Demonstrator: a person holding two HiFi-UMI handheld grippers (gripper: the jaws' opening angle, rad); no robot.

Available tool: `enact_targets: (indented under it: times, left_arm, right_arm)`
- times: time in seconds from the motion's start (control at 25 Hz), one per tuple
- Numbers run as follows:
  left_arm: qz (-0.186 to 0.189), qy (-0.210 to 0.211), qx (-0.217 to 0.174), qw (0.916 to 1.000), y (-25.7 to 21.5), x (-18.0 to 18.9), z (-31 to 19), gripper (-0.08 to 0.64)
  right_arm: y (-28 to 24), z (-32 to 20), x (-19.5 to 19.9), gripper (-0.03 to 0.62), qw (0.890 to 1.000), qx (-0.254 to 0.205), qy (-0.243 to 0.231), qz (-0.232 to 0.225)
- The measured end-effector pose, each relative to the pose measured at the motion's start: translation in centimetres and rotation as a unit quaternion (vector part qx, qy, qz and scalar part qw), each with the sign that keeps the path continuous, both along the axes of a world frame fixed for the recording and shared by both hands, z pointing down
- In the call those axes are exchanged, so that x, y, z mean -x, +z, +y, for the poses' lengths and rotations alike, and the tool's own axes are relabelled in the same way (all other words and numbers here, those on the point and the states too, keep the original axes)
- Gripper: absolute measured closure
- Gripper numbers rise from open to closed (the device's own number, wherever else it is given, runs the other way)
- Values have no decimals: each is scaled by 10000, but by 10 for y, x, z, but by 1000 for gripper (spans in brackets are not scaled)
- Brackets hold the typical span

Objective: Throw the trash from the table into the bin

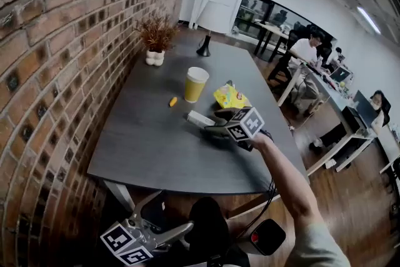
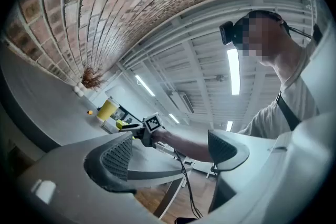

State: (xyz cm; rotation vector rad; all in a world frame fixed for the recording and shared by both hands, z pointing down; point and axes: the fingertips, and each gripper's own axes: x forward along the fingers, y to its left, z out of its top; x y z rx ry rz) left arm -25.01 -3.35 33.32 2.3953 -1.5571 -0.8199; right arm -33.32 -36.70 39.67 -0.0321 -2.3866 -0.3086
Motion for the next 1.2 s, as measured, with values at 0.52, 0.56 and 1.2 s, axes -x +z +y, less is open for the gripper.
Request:
enact_targets:
  times: [0.52, 0.56, 1.2]
  left_arm:
    - [-57, 102, 48, 9999, 2, -13, -4, 127]
    - [-38, 134, 53, 9999, 2, -14, -5, 127]
    - [-232, 1453, -18, 9891, -2, -111, -64, 135]
  right_arm:
    - [-60, 105, -56, 442, 9904, 174, -416, -1309]
    - [-70, 121, -71, 442, 9850, 363, -416, -1637]
    - [-148, 137, -299, 442, 9093, -556, 1296, -3915]
